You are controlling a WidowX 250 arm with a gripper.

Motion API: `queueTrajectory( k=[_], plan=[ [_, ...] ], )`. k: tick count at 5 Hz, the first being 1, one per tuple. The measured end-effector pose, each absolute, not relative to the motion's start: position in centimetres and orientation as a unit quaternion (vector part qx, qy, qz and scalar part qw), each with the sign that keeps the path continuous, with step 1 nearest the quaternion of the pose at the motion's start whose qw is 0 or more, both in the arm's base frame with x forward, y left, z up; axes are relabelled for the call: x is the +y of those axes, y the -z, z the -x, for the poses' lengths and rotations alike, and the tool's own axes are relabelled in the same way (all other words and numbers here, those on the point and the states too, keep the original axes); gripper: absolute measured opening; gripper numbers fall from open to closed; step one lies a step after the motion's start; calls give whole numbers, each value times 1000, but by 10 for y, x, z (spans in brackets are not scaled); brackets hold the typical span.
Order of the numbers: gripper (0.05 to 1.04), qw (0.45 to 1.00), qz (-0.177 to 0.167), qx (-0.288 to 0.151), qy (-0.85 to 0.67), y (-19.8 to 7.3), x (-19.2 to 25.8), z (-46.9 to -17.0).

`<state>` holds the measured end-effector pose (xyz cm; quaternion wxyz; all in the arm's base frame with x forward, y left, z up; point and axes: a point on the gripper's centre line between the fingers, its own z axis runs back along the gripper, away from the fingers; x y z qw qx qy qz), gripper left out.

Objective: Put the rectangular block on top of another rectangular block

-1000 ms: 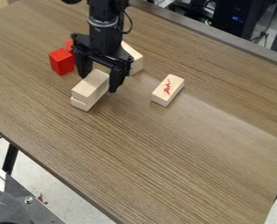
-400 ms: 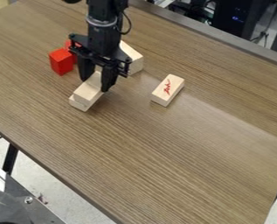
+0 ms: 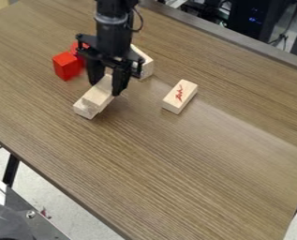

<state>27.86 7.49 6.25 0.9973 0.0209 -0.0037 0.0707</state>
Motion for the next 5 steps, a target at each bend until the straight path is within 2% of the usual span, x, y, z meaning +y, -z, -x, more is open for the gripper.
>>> queueTrajectory(
  k=[1,3,4,5],
  plan=[
    [542,999,4,-39,-37,-87,45,-288],
    [542,997,30,-76,6,-105,8,-308],
    [542,998,33,-49,-4,-84,7,-316],
    [542,998,35,-44,-18,-77,9,-328]
  ],
)
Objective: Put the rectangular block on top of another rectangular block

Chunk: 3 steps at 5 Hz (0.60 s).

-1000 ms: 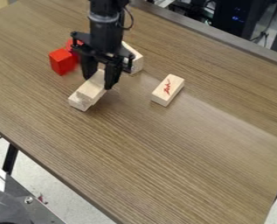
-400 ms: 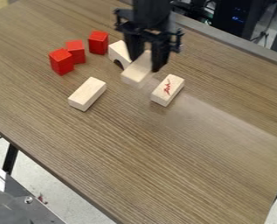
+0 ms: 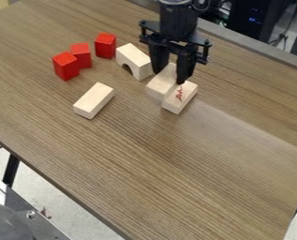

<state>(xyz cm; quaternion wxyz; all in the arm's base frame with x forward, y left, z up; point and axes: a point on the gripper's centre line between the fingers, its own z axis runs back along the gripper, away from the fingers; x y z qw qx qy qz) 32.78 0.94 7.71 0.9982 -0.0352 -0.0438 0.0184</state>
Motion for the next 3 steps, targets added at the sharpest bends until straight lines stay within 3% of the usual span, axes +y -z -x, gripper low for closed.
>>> queueTrajectory(
  k=[3],
  plan=[
    [542,997,44,-44,-46,-69,10,-345]
  ],
)
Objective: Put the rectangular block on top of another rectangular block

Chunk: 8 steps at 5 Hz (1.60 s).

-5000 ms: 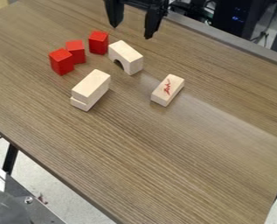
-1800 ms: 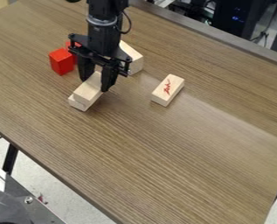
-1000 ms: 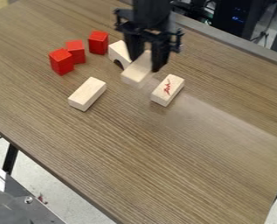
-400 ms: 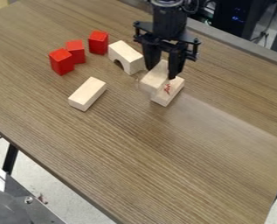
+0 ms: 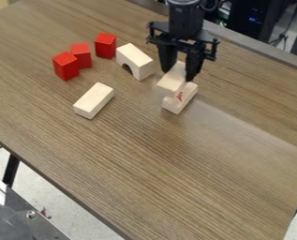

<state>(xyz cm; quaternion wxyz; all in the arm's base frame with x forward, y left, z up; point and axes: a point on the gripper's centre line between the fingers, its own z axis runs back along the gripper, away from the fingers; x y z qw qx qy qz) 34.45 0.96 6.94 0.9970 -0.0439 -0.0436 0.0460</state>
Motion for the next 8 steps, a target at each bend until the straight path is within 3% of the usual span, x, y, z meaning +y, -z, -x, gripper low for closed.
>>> queueTrajectory(
  k=[8],
  plan=[
    [542,998,28,-51,-27,-51,3,-359]
  ],
)
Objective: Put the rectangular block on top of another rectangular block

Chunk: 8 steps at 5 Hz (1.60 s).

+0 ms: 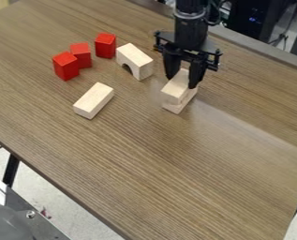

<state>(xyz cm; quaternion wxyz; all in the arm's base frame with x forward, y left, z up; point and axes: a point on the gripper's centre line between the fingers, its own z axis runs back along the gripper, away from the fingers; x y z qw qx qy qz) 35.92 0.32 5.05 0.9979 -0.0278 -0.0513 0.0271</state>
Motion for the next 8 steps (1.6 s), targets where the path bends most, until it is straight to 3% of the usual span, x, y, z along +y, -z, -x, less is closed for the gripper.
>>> queueTrajectory(
  k=[4,5,6,7,8],
  plan=[
    [542,998,24,-52,-29,-48,2,-360],
    [595,998,23,-49,-31,-47,3,-360],
    [897,998,24,-47,-30,-47,2,-358],
    [1007,998,24,-46,-31,-46,2,-357],
    [1000,998,24,-48,-29,-50,3,-356]
  ],
)
